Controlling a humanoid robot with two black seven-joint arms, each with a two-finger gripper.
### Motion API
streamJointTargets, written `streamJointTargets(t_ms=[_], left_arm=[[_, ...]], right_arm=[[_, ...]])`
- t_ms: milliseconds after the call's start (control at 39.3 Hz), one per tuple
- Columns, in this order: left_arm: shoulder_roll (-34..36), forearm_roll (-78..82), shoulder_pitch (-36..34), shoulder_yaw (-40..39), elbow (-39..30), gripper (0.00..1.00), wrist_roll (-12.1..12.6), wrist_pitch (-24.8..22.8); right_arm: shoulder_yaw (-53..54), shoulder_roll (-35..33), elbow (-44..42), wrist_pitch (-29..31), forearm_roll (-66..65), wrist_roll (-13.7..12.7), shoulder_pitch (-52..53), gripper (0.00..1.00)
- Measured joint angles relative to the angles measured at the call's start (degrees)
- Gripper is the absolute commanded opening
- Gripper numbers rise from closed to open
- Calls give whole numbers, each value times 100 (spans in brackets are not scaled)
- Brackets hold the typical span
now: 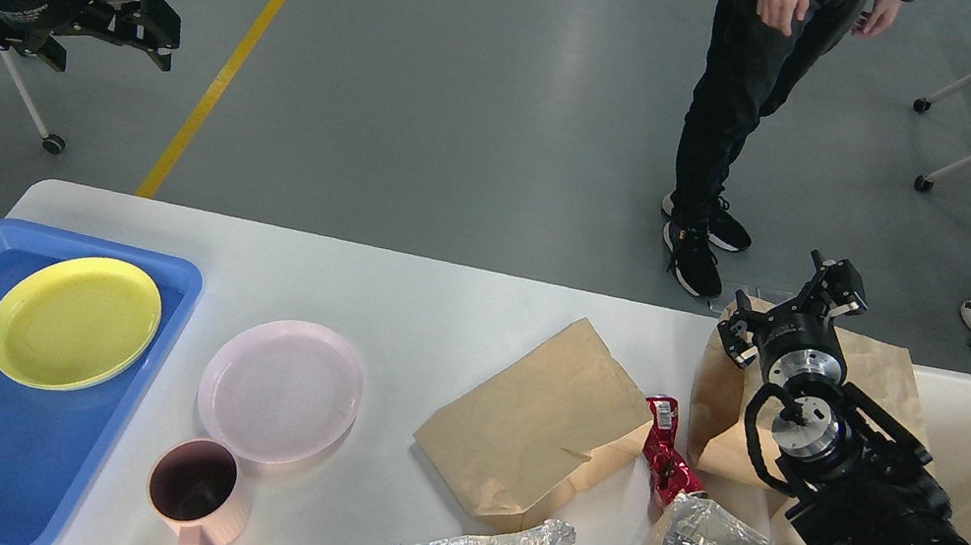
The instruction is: Tidy desktop
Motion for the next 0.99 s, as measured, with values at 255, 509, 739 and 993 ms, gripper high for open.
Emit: streamJointTargets(t_ms=[255,509,739,993], left_arm=[[78,6,0,-32,0,100,0,0],[150,6,-4,-34,0,100,-1,0],[227,0,-4,-34,0,100,-9,0],[276,-1,-14,-38,-14,100,-9,0]], right_arm=[[0,0,0,3,0,0,0,100],[0,0,0,3,-4,0,0,100],[0,0,0,3,-1,3,0,100],[0,0,0,3,-1,7,0,100]])
